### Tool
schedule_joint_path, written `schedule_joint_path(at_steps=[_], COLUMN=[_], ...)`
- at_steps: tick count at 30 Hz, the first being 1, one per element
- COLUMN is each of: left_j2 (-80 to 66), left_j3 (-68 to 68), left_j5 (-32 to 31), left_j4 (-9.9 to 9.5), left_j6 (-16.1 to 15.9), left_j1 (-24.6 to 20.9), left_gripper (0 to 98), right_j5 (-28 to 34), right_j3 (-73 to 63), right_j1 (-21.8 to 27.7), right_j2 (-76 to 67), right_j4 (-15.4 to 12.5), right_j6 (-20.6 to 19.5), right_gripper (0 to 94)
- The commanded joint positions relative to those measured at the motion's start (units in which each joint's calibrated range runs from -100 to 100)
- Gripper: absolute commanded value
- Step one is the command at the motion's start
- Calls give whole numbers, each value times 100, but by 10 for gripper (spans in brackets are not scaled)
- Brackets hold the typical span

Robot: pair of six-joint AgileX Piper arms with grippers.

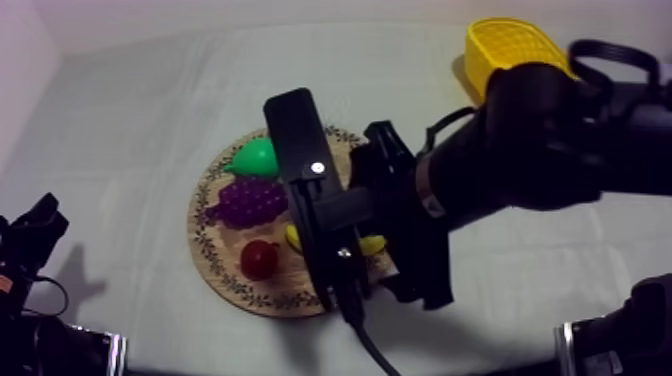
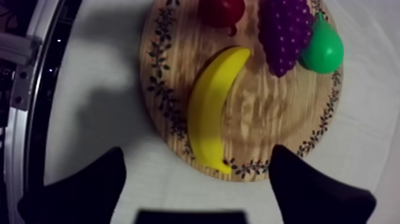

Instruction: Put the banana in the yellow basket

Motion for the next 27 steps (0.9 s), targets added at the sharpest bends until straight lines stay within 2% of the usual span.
schedule_joint_path(at_steps=[1, 27], left_j2=[-5, -5], left_j3=[-1, -1], left_j5=[-1, -1], left_j4=[3, 3], left_j6=[2, 2], left_j1=[2, 2], left_gripper=[1, 1], right_j5=[-54, -917], right_j3=[-71, -800], right_j1=[45, 296], right_j2=[257, 2346], right_j4=[-12, -111], right_j6=[17, 36], right_gripper=[684, 678])
